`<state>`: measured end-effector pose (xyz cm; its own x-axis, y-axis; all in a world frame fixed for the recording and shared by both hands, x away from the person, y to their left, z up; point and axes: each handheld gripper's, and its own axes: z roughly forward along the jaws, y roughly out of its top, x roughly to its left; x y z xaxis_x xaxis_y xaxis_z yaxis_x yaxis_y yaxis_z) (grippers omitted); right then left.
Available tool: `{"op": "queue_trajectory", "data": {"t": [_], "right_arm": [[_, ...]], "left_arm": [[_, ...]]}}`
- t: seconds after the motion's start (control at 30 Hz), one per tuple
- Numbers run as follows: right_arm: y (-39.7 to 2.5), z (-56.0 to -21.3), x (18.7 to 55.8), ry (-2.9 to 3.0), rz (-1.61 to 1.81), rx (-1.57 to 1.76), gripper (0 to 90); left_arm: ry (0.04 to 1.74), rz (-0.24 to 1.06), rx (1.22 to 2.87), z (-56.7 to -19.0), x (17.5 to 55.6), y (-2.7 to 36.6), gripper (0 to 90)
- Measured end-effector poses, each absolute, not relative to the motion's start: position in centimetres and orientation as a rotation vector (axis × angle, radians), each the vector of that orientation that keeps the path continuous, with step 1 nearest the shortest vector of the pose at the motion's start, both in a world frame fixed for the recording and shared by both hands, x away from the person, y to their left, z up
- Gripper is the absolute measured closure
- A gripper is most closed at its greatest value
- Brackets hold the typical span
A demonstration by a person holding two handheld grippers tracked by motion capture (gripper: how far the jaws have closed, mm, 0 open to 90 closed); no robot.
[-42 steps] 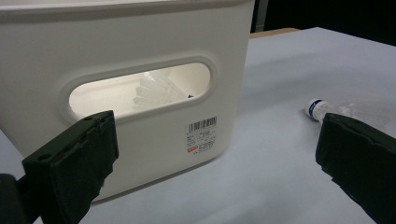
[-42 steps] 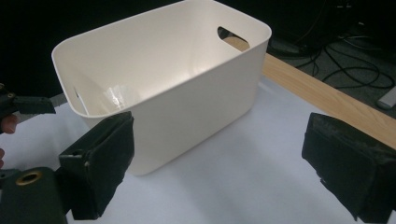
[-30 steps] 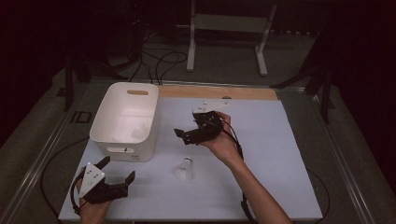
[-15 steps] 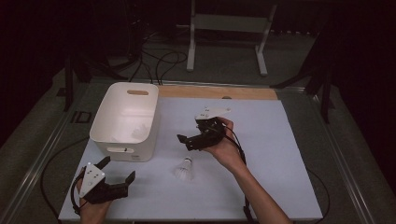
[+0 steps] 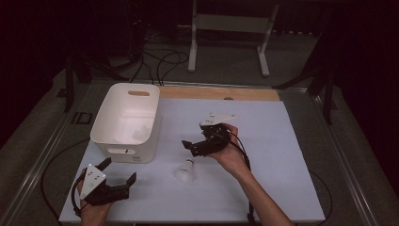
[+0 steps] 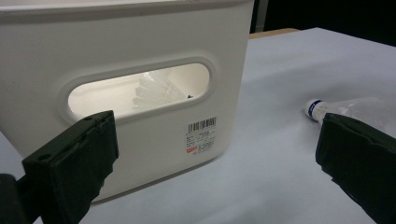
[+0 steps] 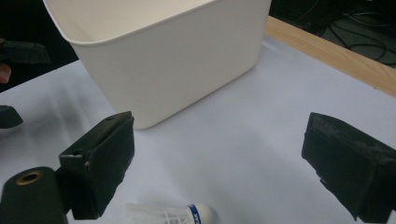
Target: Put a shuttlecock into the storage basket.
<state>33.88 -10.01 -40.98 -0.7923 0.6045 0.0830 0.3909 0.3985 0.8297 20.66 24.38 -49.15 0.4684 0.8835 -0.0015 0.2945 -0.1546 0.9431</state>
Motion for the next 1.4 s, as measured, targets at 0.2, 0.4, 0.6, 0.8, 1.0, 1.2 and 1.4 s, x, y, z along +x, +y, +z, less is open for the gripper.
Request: {"op": "queue_trajectory", "data": {"t": [0.2, 0.4, 0.6, 0.8, 1.0, 1.2, 1.4], "right_arm": [[-10.2, -41.8, 33.5, 2.437, 1.332, 0.888, 9.2], [-10.3, -42.6, 33.1, 2.458, 1.317, 0.884, 9.2], [-10.3, -43.5, 32.6, 2.471, 1.255, 0.869, 9.2], [-10.2, -43.6, 32.3, 2.476, 1.25, 0.852, 9.2], [-10.1, -43.9, 32.0, 2.483, 1.245, 0.851, 9.2], [-9.9, -44.3, 31.5, 2.489, 1.217, 0.831, 9.2], [-10.0, -45.0, 31.2, 2.5, 1.205, 0.843, 9.2]], "left_arm": [[1.019, 0.72, 1.695, -49.2, 20.7, 24.3, 0.0], [1.018, 0.72, 1.697, -49.2, 20.7, 24.3, 0.0], [1.018, 0.72, 1.697, -49.2, 20.7, 24.3, 0.0], [1.021, 0.721, 1.693, -49.1, 20.6, 24.4, 0.0], [1.022, 0.722, 1.691, -49.1, 20.6, 24.4, 0.0], [1.02, 0.722, 1.692, -49.1, 20.6, 24.4, 0.0], [1.02, 0.722, 1.692, -49.1, 20.6, 24.4, 0.0]]}}
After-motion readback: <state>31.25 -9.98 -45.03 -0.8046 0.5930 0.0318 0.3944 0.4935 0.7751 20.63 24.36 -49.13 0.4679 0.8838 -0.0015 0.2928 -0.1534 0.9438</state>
